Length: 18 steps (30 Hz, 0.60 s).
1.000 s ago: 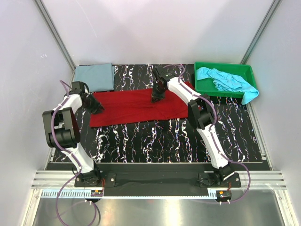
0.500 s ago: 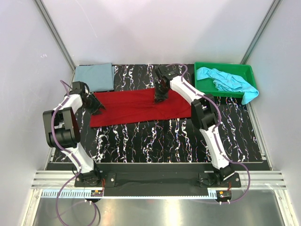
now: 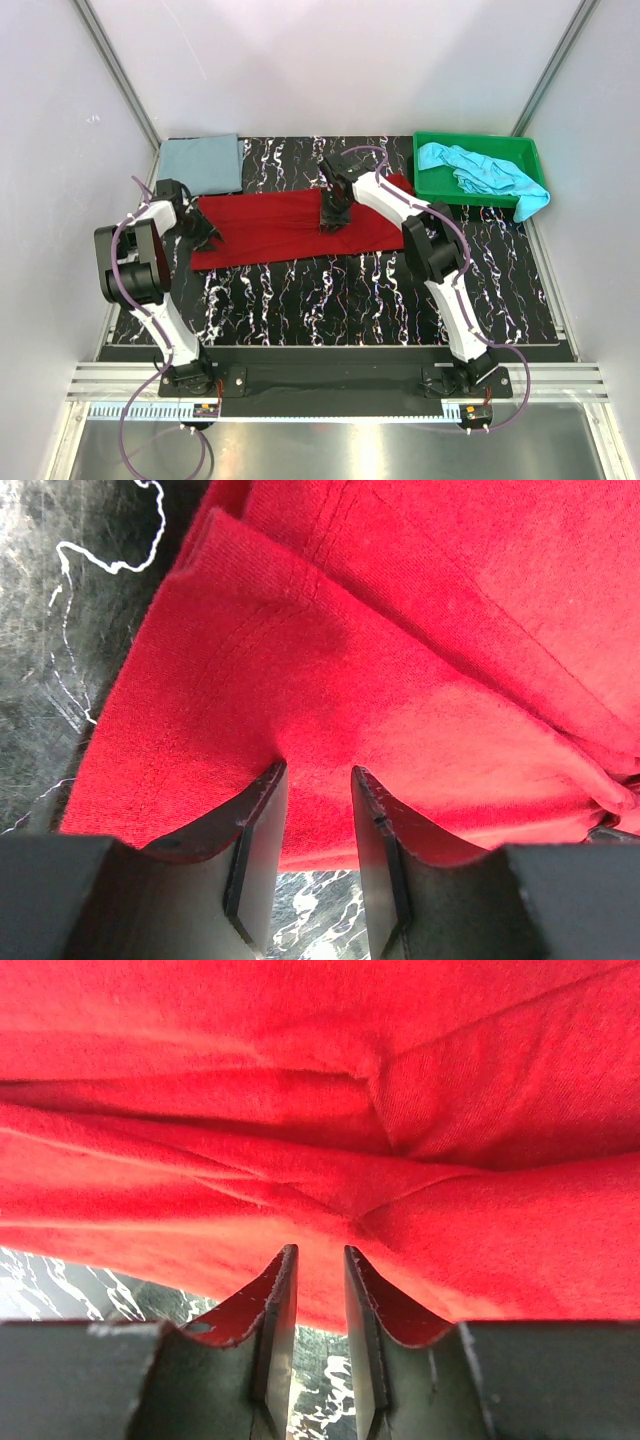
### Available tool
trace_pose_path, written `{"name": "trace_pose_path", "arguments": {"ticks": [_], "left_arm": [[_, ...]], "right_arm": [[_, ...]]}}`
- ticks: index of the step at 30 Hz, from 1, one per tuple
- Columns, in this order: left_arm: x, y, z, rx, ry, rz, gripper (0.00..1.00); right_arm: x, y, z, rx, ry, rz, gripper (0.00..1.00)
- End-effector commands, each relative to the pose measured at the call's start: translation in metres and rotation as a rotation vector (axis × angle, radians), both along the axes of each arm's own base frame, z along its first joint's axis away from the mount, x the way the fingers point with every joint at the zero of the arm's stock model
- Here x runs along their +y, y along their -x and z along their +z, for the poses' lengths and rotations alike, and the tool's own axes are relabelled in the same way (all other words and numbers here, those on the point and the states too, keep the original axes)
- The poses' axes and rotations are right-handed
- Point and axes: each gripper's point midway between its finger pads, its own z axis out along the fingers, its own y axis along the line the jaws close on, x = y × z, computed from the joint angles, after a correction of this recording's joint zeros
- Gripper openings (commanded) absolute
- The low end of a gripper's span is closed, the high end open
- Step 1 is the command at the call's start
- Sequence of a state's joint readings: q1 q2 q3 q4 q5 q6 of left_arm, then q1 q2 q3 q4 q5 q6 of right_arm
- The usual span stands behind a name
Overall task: Fold and stack the t-shirts
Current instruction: Fold the tshirt
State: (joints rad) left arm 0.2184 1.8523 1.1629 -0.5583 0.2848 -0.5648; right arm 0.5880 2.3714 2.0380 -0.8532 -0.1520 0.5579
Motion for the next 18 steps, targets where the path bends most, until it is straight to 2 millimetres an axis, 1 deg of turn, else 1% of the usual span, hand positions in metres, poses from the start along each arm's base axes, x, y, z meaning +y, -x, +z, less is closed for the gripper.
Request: {"name": "trace_pose_path", "arguments": {"ticks": [1,6,7,10,12,13,17,18], "left_arm": [[0.01,-0.001,-0.003,0.009,-0.042,-0.013,0.39],[0.009,0.002,-0.001,0.007,-0.044,-0.016,0.39],[0.01,0.002,-0.001,0.008,-0.044,-0.017,0.39],[0.013,0.003,0.001,0.002,-0.051,-0.017,0.39],[0.013,0.003,0.002,0.0,-0.042,-0.016,0.39],[0.013,0.003,0.003,-0.003,-0.041,-0.016,0.39],[0.013,0.001,0.006,-0.012,-0.033,-0.012,0.39],[0.012,0.001,0.005,-0.01,-0.032,-0.015,0.38]], "right_arm": [[0.009,-0.021,0.011,-0.069,-0.027,-0.022,0.32],[0.006,-0.035,0.002,-0.101,0.012,-0.032,0.33],[0.006,-0.041,0.001,-0.109,0.009,-0.036,0.33],[0.001,-0.049,-0.006,-0.093,0.005,-0.061,0.33],[0.0,-0.054,-0.006,-0.095,0.005,-0.07,0.33],[-0.001,-0.054,-0.01,-0.092,0.013,-0.072,0.34],[-0.001,-0.064,-0.012,-0.124,0.027,-0.061,0.34],[0.001,-0.069,-0.007,-0.141,0.021,-0.052,0.34]]}}
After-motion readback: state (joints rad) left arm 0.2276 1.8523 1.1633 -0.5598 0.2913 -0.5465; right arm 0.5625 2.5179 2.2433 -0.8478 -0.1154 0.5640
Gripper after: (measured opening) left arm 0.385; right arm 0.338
